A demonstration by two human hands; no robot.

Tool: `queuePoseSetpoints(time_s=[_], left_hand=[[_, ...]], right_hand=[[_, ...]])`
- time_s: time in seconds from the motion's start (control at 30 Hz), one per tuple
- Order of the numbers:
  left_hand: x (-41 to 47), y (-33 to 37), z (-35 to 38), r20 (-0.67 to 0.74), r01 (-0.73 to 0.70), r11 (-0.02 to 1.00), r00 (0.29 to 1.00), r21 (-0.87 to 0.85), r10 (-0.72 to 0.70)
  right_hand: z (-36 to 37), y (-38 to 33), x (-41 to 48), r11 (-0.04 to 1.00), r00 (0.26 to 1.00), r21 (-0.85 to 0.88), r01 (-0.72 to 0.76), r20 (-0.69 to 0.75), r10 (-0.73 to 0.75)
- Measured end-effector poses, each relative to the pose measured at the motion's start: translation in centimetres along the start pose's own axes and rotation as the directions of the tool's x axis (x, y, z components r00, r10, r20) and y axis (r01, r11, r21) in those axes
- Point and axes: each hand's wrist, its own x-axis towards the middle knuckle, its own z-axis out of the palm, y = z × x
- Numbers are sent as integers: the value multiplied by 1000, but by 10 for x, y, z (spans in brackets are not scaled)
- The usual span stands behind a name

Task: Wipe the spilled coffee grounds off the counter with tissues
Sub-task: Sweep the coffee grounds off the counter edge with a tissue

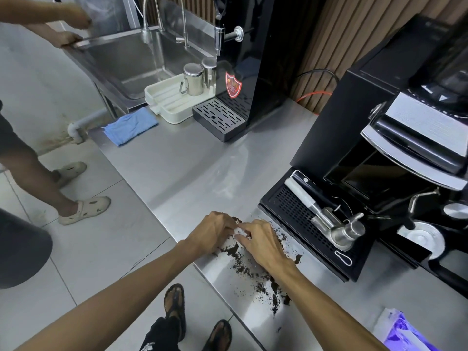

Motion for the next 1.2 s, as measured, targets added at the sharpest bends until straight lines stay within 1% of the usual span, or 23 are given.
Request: queuePoseSetpoints(time_s=[0.07,0.1,0.17,0.23,0.27,0.33,0.4,0.43,0.47,0.53,0.6,0.63,0.7,0.77,0.83,0.87,0.93,1.03,1.13,1.2], left_hand=[[2,1,-5,-26,21,999,999,41,-20],[3,-2,-6,-45,69,997,997,43,-67],[5,-9,-7,-32,92,993,995,76,-90],[7,-17,-5,19,25,997,999,67,-27],[8,-21,-5,39,7,995,999,100,-11],[10,-23,-8,35,-37,988,999,150,32],[11,-17,-13,8,-80,983,997,165,79],[11,-16,-12,10,-81,987,997,139,80],[12,-14,-11,23,-44,994,999,98,42],[14,-18,-10,79,37,995,996,89,-45],[16,-22,-13,152,-14,996,988,90,0],[17,-27,-11,150,-65,995,987,71,53],[20,-27,-12,174,-152,983,976,100,133],[24,-29,-14,201,-195,979,963,55,180],[29,-31,-16,217,-278,955,943,99,252],[33,-34,-16,220,-286,952,941,109,258],[39,-39,-15,251,-248,965,943,86,220],[46,-43,-13,305,-267,960,924,82,231],[47,-37,-16,316,-259,966,917,10,242],[45,-37,-18,292,-254,967,923,-30,252]], right_hand=[[0,-1,-1,1000,1000,-2,-11,-10,11],[0,-1,-1,1000,1000,-1,-23,-8,23],[0,0,-1,997,998,30,-69,15,69],[1,2,-1,989,993,95,-113,52,109],[0,1,-2,984,990,117,-130,65,123],[0,1,-3,979,986,134,-154,77,145],[3,0,-3,975,983,131,-179,67,171],[5,-1,-3,971,981,139,-192,62,185],[7,-2,-3,967,978,151,-206,57,200],[9,-7,-2,963,973,142,-231,38,228],[10,-11,-3,960,967,121,-253,3,255],[10,-13,-3,960,966,114,-255,-19,258],[13,-14,-3,962,963,94,-257,-62,263],[17,-15,-3,956,954,78,-284,-79,290],[22,-18,-4,946,941,71,-317,-103,323],[24,-20,-5,941,933,74,-330,-122,337],[28,-23,-6,939,926,44,-342,-157,344],[33,-24,-5,928,916,-7,-373,-163,367],[33,-31,-6,923,910,-47,-383,-191,368],[32,-35,-6,920,908,-75,-384,-211,362]])
